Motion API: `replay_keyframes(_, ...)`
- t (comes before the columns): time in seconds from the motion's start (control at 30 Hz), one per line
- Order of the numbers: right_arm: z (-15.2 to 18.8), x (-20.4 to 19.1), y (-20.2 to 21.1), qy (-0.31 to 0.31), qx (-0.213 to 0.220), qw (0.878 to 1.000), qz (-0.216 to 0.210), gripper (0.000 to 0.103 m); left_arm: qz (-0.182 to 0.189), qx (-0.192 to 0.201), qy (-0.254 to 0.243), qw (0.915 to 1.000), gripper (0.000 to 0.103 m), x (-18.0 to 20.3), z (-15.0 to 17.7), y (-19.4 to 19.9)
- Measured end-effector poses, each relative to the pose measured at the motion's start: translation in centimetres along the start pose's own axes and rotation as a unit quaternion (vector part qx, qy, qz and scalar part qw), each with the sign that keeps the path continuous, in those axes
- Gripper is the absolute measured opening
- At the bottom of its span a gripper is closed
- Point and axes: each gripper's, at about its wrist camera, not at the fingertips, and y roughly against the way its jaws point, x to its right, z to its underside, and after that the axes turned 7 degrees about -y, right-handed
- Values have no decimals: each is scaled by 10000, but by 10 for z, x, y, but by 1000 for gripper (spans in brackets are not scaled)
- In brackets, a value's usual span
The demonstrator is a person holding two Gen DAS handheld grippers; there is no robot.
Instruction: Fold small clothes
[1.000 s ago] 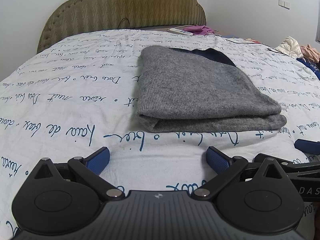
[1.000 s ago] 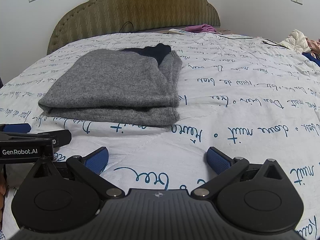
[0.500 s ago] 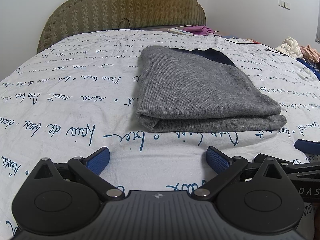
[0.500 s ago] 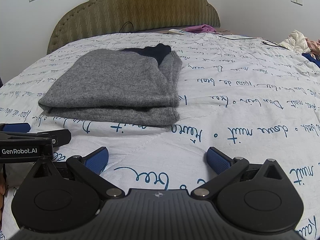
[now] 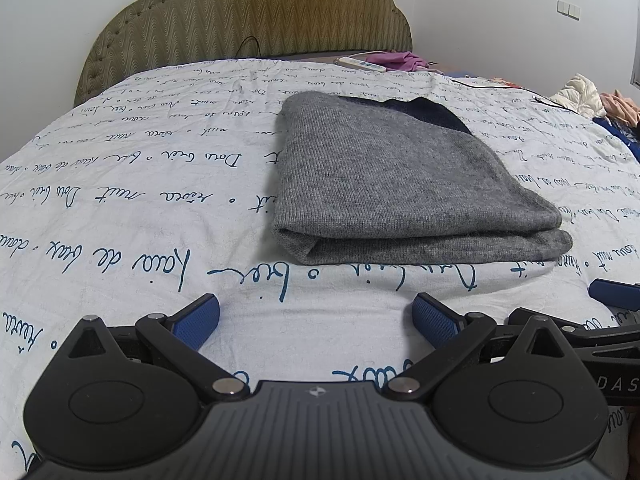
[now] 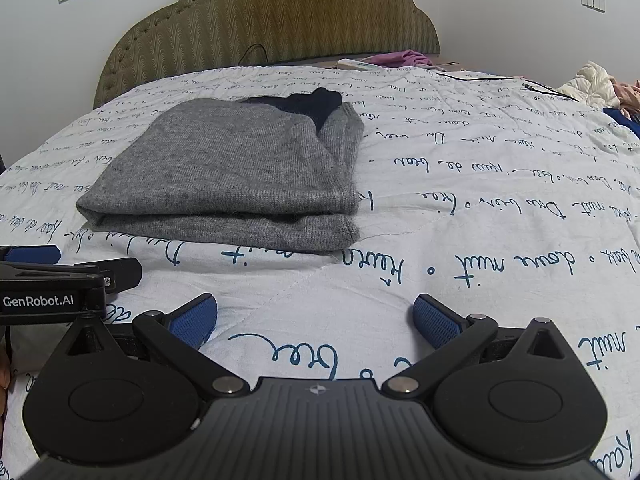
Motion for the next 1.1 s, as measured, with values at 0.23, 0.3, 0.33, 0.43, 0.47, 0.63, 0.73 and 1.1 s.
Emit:
replay_keyframes(0.23, 0, 0, 0, 10, -2, 10000, 5, 101, 2, 4, 4, 10000, 103, 0, 0, 0)
replay_keyframes(0.3, 0, 0, 0, 13, -2, 10000, 7, 101, 6, 5, 7, 10000, 103, -1, 0, 0)
replay_keyframes(0.33, 0, 0, 0, 13, -1, 10000, 7, 101, 8, 8, 10, 10000, 103, 0, 0, 0)
replay_keyframes(0.43, 0, 0, 0, 13, -2, 10000, 6, 101, 17, 13, 16, 10000, 103, 0, 0, 1)
replay_keyframes(0.47, 0, 0, 0, 14, -2, 10000, 6, 101, 16, 13, 16, 10000, 103, 0, 0, 1)
replay_keyframes(0.63, 0, 0, 0, 14, -9, 10000, 3, 101, 17, -15, 15, 10000, 103, 0, -1, 0)
replay_keyframes(0.73, -1, 1, 1, -13, -35, 10000, -37, 101, -9, -61, -6, 10000, 103, 2, -2, -1)
replay_keyframes(1.1, 0, 1, 2, -13, -45, 10000, -46, 101, -3, -58, 29, 10000, 103, 2, -2, -1)
